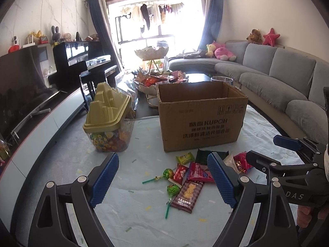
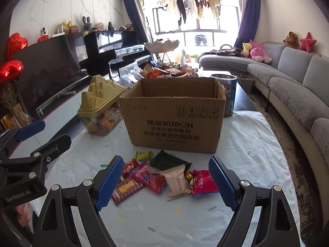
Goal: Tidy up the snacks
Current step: 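Return both tools to the snack pile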
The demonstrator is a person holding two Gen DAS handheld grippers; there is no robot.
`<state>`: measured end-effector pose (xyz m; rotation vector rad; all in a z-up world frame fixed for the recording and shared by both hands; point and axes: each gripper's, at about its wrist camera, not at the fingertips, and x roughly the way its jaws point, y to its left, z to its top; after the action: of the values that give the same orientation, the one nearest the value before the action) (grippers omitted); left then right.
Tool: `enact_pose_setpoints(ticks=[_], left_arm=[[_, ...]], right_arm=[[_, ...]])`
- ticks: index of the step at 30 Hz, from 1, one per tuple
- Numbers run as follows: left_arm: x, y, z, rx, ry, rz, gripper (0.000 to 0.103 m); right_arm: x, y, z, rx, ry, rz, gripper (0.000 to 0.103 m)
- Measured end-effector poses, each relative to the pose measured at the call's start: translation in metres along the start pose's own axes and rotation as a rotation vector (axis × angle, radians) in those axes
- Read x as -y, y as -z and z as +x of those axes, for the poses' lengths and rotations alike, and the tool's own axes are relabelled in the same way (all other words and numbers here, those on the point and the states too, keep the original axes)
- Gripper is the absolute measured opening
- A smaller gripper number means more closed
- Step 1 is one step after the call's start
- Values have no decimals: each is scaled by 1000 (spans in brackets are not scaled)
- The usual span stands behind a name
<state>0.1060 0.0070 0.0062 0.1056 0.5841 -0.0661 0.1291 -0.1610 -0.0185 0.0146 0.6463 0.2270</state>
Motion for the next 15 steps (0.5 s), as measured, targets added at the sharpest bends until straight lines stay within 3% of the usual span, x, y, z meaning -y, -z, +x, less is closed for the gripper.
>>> enact_pose_setpoints(ticks=[15], left_arm=[[-5,41,64,-195,35,-18,85]], right_arm=[[9,30,51,-153,42,-9,84]])
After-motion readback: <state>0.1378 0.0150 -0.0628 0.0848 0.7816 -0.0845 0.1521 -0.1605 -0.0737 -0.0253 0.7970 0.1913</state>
